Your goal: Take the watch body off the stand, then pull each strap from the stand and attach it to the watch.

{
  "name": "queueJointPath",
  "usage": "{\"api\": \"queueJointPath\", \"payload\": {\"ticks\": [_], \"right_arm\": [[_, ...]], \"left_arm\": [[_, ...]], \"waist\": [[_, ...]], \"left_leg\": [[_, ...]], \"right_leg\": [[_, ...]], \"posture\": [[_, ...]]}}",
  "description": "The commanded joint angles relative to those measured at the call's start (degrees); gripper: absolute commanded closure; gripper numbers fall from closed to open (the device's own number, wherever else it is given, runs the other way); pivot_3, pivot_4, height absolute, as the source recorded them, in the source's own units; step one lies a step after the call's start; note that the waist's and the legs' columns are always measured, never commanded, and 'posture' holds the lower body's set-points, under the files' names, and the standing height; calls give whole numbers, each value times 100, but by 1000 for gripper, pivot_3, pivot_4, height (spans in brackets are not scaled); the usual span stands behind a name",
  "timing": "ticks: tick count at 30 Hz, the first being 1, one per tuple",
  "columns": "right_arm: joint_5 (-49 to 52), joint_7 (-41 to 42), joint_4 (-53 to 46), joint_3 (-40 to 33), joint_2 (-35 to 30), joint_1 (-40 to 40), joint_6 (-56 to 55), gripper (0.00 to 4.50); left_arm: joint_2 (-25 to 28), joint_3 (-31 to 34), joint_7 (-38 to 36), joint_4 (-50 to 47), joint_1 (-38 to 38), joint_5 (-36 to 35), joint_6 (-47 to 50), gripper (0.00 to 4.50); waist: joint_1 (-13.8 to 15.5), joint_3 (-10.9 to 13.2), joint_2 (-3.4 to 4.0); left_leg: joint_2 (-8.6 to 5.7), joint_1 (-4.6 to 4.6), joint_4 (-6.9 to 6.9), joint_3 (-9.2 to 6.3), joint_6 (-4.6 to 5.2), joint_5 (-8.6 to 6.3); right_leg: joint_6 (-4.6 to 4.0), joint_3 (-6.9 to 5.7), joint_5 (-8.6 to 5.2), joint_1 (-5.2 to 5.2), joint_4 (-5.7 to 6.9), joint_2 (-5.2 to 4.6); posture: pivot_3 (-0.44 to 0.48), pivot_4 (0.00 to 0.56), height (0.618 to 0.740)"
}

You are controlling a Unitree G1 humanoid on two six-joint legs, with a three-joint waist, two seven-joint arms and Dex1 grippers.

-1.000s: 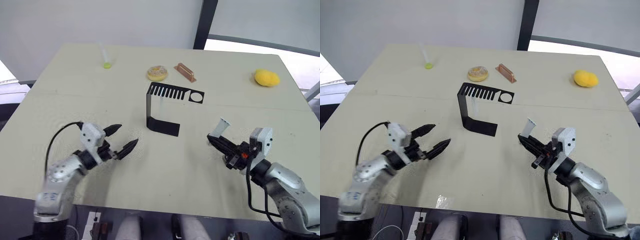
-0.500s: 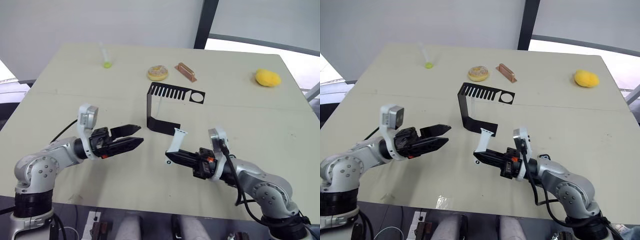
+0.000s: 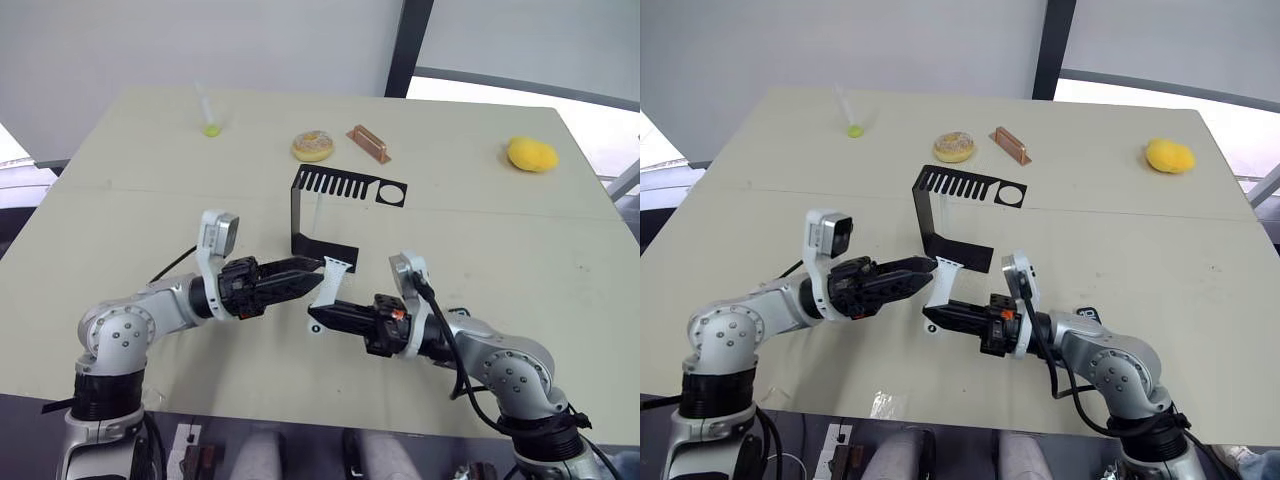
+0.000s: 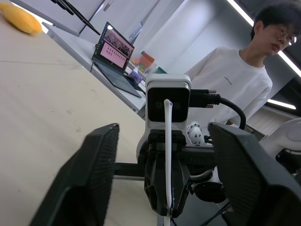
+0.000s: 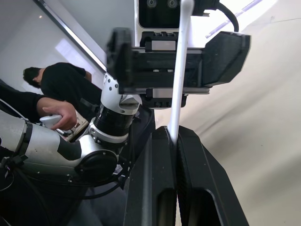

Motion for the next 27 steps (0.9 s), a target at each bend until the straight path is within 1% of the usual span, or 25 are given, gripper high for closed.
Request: {"api": "queueJointPath", "payload": {"ticks": [1, 7, 27], "right_arm": [[122, 66, -148, -6, 105, -20, 3, 4500], [111, 30, -214, 46, 203, 1, 59, 4500], [14, 52, -220, 84, 251, 31, 55, 4500]], "left_arm": [[-84, 135, 185, 6, -3, -391, 93, 1785], [-85, 9, 192, -53, 98, -434, 173, 1785], [-212, -106, 148, 91, -12, -357, 91, 1785]], "waist": [[-4, 0, 0], [-4, 0, 0], [-2, 0, 0]], "left_leg": [[0, 0, 0, 0, 0, 0], [0, 0, 0, 0, -1, 0], [0, 0, -2, 0, -2, 1]], "right_leg": [[0, 0, 0, 0, 0, 0], [0, 0, 0, 0, 0, 1], [0, 1, 0, 0, -4, 1]], "posture": [[0, 150, 740], [0, 150, 740], [0, 150, 740]]}}
